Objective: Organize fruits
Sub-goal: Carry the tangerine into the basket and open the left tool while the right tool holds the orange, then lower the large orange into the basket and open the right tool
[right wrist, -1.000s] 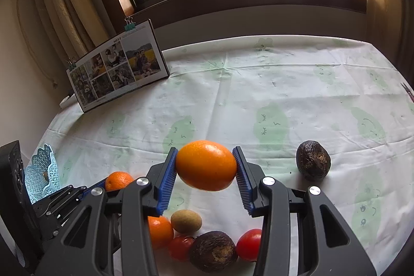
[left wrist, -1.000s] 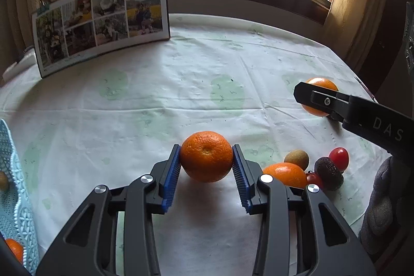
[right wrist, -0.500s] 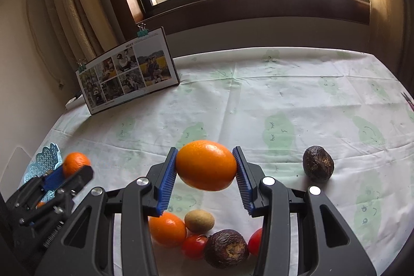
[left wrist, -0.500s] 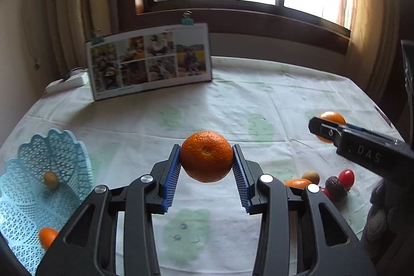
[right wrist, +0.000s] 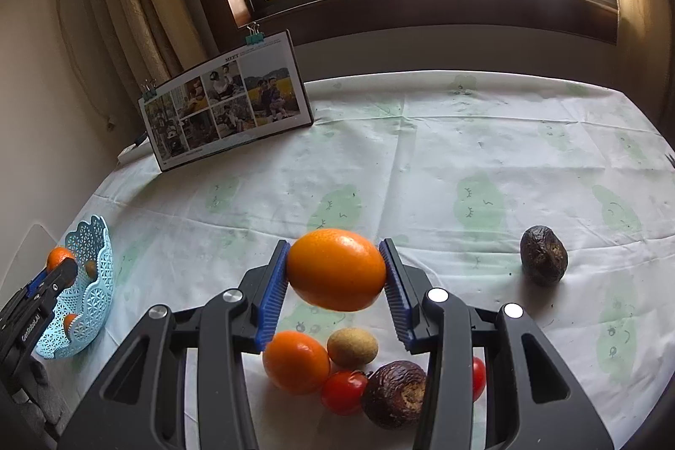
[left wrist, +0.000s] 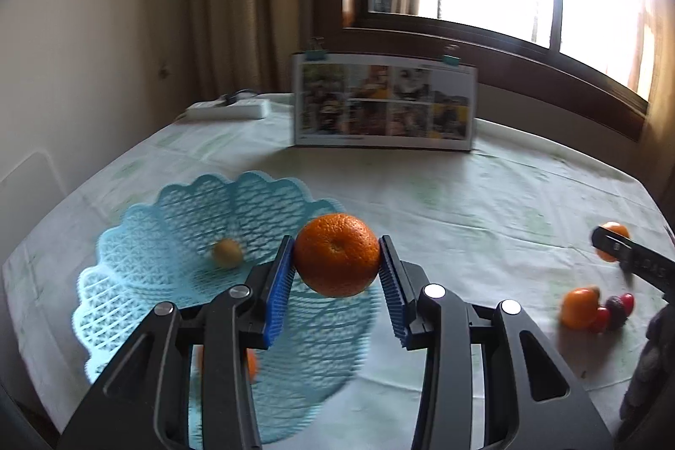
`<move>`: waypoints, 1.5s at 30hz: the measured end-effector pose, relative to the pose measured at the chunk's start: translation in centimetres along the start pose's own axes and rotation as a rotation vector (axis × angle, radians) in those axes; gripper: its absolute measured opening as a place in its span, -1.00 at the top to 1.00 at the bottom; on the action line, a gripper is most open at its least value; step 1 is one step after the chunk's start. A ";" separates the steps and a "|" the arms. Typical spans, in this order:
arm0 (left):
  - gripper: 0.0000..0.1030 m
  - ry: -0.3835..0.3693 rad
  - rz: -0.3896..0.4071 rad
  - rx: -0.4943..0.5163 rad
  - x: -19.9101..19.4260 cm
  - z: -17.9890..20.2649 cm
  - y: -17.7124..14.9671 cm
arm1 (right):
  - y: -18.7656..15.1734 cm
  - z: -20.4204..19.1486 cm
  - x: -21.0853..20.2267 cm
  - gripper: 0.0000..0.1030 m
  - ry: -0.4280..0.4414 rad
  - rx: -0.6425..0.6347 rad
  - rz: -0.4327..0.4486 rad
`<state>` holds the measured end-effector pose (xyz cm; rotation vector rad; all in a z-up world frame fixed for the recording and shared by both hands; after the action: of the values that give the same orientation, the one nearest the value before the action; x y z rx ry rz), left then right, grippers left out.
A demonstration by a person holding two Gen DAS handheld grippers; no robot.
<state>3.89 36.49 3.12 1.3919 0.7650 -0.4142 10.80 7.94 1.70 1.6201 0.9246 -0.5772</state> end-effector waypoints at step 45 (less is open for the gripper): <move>-0.92 0.275 0.121 -0.196 -3.1 -13.1 -2.8 | -4.5 -25.1 -0.6 0.16 0.341 -0.412 -0.086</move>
<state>-3.25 48.26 3.25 1.3157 0.9138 -0.0501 4.25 32.23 5.87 1.3260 1.2762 -0.1487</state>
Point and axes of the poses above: each gripper's, at about its wrist camera, not at the fingertips, and x roughly the way its jaws point, z to its right, y to its top, the point moved 5 cm from there along x, roughly the way its jaws point, and after that the axes turned 13 degrees about -z, right-handed, at the moved point
